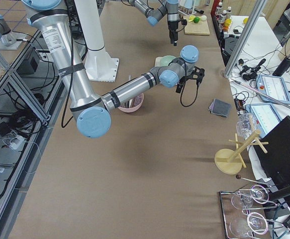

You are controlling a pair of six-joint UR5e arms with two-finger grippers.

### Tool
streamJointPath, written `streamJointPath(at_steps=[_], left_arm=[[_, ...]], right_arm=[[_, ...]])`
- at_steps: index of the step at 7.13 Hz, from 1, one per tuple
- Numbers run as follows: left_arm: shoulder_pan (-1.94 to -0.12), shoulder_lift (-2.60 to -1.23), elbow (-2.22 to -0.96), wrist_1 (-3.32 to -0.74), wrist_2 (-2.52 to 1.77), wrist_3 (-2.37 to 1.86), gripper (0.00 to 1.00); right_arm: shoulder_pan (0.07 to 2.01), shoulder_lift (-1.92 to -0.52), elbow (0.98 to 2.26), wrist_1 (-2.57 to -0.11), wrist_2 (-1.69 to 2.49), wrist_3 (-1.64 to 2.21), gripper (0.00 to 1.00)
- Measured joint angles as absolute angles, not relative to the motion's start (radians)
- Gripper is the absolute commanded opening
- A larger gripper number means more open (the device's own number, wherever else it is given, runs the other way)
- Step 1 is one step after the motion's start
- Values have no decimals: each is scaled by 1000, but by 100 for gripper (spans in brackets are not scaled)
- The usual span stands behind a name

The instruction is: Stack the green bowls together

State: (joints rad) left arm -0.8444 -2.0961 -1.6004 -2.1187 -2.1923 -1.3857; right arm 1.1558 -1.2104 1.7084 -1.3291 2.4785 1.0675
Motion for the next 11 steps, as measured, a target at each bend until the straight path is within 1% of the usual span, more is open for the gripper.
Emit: streamJointPath(at_steps=[2,4,5,7,9,11], left_arm=[[-952,-1842,-1757,-2117,-2235,-1125,98],[-1080,-1602,-1811,-2117,-2243,-775,98],[-1140,-1521,-1810,-2110,-2243,-626,98],[-1269,-1440,-1769,-2038,-2253,-368,98],[-1435,-1430,-1718,-1866,-2273,-67,98],[-1508,-1406,-1703,-1788,-2278,102,98]], right_arm=[[1265,-1249,1709,-1493,2426,710,100],[1403,-1338,1703,-1642,2369,280,100],[1458,-1395,1700,-1666,2359,136,100],[1530,-1481,1699,-1677,2349,-13,100],[1547,-1509,1699,-1678,2329,-45,100],[1549,-1515,1704,-1678,2324,-44,100]])
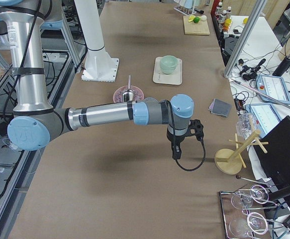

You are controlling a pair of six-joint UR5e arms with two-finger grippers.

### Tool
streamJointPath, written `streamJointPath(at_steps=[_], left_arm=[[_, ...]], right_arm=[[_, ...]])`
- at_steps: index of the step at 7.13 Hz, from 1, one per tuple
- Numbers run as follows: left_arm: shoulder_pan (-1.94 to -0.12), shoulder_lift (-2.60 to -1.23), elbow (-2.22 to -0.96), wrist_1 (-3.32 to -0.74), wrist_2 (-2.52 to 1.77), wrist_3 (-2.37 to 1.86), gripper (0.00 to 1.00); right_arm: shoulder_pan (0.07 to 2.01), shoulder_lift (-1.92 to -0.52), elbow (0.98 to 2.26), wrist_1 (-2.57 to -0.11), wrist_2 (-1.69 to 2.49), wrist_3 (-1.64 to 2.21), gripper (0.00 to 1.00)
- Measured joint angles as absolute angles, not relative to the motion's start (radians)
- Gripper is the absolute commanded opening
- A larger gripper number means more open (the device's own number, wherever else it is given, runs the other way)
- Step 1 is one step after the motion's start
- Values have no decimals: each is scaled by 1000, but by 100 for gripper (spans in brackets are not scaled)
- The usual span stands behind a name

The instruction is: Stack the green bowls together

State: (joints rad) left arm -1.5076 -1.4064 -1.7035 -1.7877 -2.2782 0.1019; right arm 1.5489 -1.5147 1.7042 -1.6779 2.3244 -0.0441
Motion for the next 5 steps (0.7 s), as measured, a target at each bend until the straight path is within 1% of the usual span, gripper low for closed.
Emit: streamJointPath(at_steps=[3,5], left_arm=[[-1516,-1403,-1707,-1780,-2280,115,98],[-1515,-1419,-1693,-1779,-2280,92,99]], right_arm=[[1549,-1541,1734,-1670,2302,-50,100],[1553,-1577,1793,-1670,2280,-50,100]])
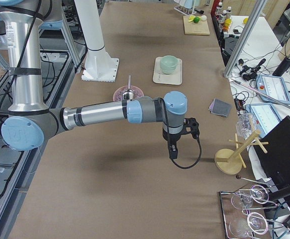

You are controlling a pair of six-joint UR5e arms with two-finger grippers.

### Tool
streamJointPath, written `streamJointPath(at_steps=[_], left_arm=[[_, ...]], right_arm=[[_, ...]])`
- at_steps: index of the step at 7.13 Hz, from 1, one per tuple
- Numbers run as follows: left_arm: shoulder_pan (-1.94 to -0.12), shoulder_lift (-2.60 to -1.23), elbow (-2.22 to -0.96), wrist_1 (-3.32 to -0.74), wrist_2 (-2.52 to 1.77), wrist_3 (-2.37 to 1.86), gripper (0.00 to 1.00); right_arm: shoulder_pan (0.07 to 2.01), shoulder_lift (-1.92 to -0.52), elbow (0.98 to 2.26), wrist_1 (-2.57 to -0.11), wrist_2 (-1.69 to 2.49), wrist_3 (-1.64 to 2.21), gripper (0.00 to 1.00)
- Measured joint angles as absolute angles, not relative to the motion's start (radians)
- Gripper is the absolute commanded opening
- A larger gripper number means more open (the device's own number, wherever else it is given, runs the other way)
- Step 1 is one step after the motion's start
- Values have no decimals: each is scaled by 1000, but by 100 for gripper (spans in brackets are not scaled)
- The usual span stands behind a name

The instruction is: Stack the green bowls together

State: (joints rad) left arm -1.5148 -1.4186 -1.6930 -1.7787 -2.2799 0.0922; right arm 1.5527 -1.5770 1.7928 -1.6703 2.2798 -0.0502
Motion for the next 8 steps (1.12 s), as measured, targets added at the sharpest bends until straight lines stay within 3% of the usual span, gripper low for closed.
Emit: streamJointPath(at_steps=[8], left_arm=[[-1539,-1421,-1721,-1778,-2425,87,98]], right_arm=[[1560,-1603,1845,-1669,2337,-45,100]])
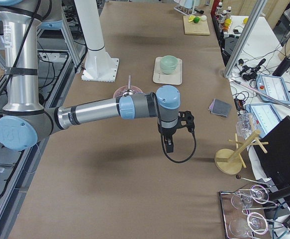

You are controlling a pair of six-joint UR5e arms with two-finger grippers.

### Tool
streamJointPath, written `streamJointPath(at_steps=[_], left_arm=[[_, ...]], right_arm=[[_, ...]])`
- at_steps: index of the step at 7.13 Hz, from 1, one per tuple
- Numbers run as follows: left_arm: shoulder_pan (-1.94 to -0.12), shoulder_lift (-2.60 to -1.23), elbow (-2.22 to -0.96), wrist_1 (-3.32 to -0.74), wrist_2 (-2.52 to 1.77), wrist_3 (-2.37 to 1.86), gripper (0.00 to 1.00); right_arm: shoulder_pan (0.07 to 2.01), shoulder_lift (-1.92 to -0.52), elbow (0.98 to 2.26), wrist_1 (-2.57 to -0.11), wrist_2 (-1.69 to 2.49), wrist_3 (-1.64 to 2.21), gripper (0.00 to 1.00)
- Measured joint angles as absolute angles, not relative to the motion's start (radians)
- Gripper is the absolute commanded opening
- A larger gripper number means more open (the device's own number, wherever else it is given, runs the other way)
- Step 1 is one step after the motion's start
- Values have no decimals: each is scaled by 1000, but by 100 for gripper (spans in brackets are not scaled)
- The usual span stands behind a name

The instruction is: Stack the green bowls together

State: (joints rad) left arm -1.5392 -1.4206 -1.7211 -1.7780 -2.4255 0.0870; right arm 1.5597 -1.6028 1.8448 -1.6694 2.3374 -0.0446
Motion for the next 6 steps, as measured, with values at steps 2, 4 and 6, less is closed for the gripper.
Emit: streamJointPath(at_steps=[2,4,6], left_arm=[[-1557,-1430,-1734,-1781,-2412,90,98],[-1559,-1444,-1737,-1789,-2409,93,98],[-1559,-1449,-1734,-1794,-2410,91,98]], right_arm=[[1557,-1606,1843,-1669,2328,-50,100],[1554,-1608,1848,-1669,2325,-50,100],[1553,-1609,1845,-1669,2324,-50,100]])
